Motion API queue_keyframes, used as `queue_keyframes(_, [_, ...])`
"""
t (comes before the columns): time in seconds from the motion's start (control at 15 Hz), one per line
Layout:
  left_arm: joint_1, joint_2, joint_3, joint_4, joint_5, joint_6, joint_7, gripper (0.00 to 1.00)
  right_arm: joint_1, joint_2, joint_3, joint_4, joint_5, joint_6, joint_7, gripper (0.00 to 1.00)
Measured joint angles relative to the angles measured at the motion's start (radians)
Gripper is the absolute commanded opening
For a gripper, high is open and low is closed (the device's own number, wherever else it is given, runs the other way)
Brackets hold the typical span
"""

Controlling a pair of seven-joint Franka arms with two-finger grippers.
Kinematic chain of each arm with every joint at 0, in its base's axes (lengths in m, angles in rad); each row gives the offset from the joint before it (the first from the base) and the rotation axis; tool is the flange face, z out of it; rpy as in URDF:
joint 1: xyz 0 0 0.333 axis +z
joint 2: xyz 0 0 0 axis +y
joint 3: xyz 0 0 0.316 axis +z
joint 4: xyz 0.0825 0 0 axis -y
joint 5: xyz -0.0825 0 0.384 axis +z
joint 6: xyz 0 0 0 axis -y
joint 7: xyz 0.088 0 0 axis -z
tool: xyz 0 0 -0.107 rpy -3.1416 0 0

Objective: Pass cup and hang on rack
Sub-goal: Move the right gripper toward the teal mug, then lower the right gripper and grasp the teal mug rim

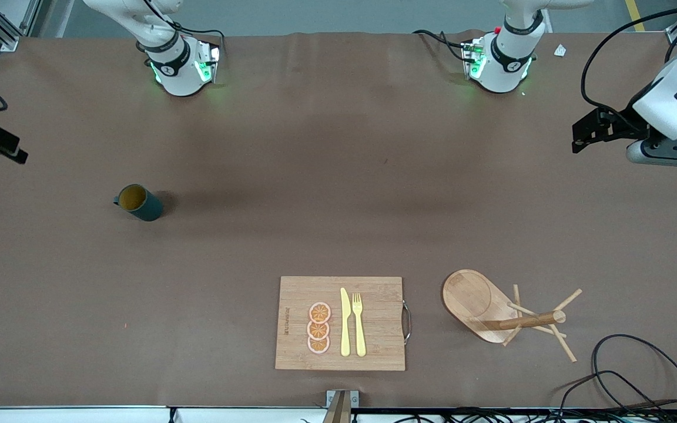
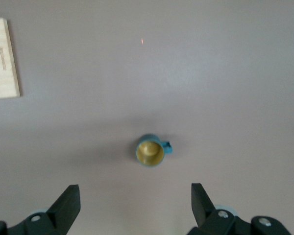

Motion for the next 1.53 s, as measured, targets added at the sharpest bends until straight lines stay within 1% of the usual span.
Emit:
queue_keyframes(0.27, [-0.001, 0.000, -0.025, 0.011, 0.000, 0.003, -0.003, 1.00, -0.021, 0.063, -0.002, 0.000, -0.001, 0.085, -0.015, 1.00])
queue_keyframes(0.47, [0.001, 0.001, -0.024, 0.013, 0.003, 0.005, -0.003, 1.00, -0.020, 0.094, 0.004, -0.001, -0.009, 0.102, -0.018, 1.00])
queue_keyframes(0.6, [0.000, 0.009, -0.024, 0.013, 0.004, 0.011, -0.003, 1.00, -0.021, 0.134, 0.005, -0.006, -0.009, 0.114, -0.025, 1.00])
queue_keyframes(0.73, [-0.001, 0.022, -0.025, 0.013, 0.004, 0.024, -0.003, 1.00, -0.021, 0.192, 0.006, -0.012, -0.008, 0.133, -0.090, 1.00])
queue_keyframes(0.93, [-0.002, 0.042, -0.031, 0.013, 0.004, 0.036, -0.004, 1.00, -0.025, 0.265, 0.005, -0.036, 0.003, 0.199, -0.226, 1.00])
queue_keyframes(1.06, [-0.002, 0.052, -0.036, 0.013, 0.004, 0.040, -0.006, 1.00, -0.048, 0.283, 0.004, -0.107, 0.027, 0.271, -0.342, 1.00])
queue_keyframes(1.2, [-0.002, 0.056, -0.042, 0.013, 0.004, 0.041, -0.006, 1.00, -0.072, 0.287, 0.003, -0.207, 0.051, 0.359, -0.463, 1.00])
queue_keyframes(1.33, [-0.002, 0.055, -0.050, 0.015, 0.004, 0.041, -0.007, 1.00, -0.083, 0.287, 0.003, -0.312, 0.055, 0.453, -0.524, 1.00])
queue_keyframes(1.53, [-0.002, 0.055, -0.053, 0.019, 0.004, 0.041, -0.007, 1.00, -0.083, 0.287, 0.004, -0.423, 0.056, 0.550, -0.644, 1.00])
